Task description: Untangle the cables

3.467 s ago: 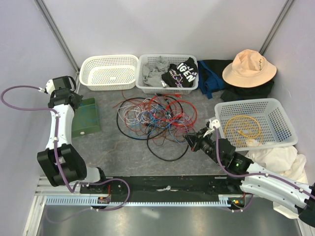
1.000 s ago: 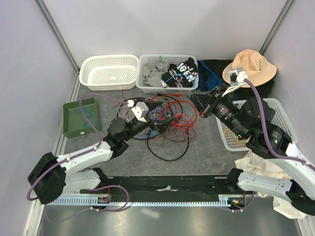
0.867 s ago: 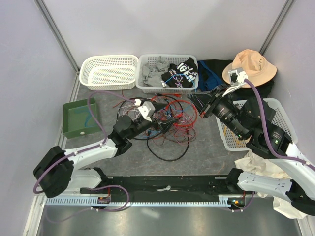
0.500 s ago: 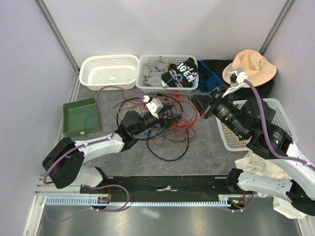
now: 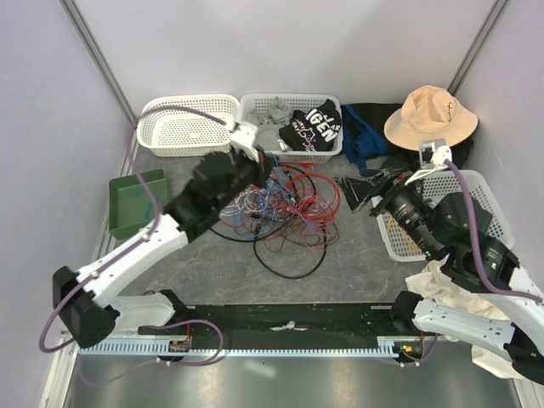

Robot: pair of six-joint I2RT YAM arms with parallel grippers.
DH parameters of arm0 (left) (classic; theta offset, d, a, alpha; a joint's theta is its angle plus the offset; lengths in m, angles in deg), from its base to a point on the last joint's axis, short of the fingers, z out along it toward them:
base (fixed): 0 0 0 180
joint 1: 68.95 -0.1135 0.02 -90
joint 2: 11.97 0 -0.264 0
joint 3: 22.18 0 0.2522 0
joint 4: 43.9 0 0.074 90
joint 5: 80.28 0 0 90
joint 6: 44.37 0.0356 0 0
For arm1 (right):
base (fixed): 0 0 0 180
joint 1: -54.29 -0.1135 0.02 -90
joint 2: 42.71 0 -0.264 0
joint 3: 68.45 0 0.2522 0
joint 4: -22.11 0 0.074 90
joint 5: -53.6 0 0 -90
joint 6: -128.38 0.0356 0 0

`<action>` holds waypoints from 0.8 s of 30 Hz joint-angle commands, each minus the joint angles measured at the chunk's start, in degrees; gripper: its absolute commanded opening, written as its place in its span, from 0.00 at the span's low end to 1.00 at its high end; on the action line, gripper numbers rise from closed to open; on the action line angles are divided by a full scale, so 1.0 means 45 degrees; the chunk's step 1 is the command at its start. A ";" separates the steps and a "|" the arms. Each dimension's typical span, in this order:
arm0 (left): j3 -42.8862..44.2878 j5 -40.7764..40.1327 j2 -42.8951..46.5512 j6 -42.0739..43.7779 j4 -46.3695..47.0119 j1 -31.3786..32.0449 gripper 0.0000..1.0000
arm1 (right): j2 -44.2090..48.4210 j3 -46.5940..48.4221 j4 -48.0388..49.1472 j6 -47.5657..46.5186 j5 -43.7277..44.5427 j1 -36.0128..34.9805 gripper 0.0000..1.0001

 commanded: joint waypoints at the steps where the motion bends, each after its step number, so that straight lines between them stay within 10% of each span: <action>1: 0.4118 -0.2028 0.0922 -0.1914 -0.7883 -0.1277 0.02 | 0.0227 -0.1369 0.0358 -0.0162 0.0913 -0.0013 0.82; 8: 0.9493 -0.2752 -0.0327 -0.2305 -1.3639 -0.3973 0.02 | 0.0327 -0.3966 0.1881 0.0287 -0.0082 -0.0032 0.81; 16: 1.2597 -0.2926 -0.0717 -0.2970 -1.4408 -0.6827 0.02 | 0.0034 -0.5121 0.2956 0.0385 -0.0649 -0.0013 0.81; 24: 1.5530 -0.2171 -0.1421 -0.4432 -1.4097 -0.6849 0.02 | -0.0317 -0.7287 0.6265 0.0054 -0.3547 -0.0032 0.79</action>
